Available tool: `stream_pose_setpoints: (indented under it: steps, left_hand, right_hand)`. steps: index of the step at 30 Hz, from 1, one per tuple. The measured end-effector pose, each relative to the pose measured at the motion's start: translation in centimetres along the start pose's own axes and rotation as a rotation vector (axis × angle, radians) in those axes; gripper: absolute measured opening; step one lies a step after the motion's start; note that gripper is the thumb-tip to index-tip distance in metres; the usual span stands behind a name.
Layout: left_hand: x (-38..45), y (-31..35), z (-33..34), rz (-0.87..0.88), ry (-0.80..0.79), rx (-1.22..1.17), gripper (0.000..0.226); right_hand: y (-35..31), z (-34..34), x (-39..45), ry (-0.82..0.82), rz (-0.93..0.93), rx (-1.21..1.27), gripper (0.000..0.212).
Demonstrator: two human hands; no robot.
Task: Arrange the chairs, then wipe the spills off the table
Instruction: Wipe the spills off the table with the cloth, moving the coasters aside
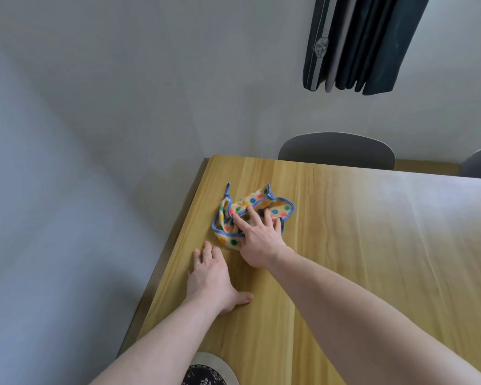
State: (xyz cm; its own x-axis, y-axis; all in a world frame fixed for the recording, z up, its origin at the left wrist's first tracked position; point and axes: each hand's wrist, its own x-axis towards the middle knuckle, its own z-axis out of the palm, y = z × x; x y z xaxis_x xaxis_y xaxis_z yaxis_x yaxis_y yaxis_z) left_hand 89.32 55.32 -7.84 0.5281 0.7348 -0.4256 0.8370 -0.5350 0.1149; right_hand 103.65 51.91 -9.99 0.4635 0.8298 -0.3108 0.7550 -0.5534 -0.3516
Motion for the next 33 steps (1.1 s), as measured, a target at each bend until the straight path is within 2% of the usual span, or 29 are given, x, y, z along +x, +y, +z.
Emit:
stream_pose_setpoints:
  steps: [4, 10, 14, 20, 25, 33]
  left_hand:
    - [-0.2, 0.1, -0.1, -0.006, -0.004, 0.007, 0.149]
    - [-0.3, 0.4, -0.5, -0.007, -0.035, 0.022, 0.150]
    - [-0.4, 0.6, -0.8, -0.014, -0.056, 0.029, 0.149]
    - [-0.9, 0.9, -1.2, -0.010, -0.068, 0.044, 0.147]
    - [-0.9, 1.0, -1.3, -0.017, -0.082, 0.069, 0.147]
    - [-1.0, 1.6, -1.7, -0.057, -0.114, 0.126, 0.149]
  right_hand:
    - [1.6, 0.6, -0.9, 0.023, -0.034, -0.046, 0.067]
    - [7.2, -0.3, -5.0, 0.043, 0.038, -0.037, 0.065]
    - [13.2, -1.3, -9.1, 0.088, 0.152, -0.018, 0.063]
    - [20.6, -2.8, -14.3, 0.065, 0.367, -0.012, 0.063]
    - [18.0, -2.3, -13.5, 0.031, 0.464, 0.038, 0.067]
    - [12.6, 0.2, -13.2, 0.020, 0.254, 0.045, 0.070]
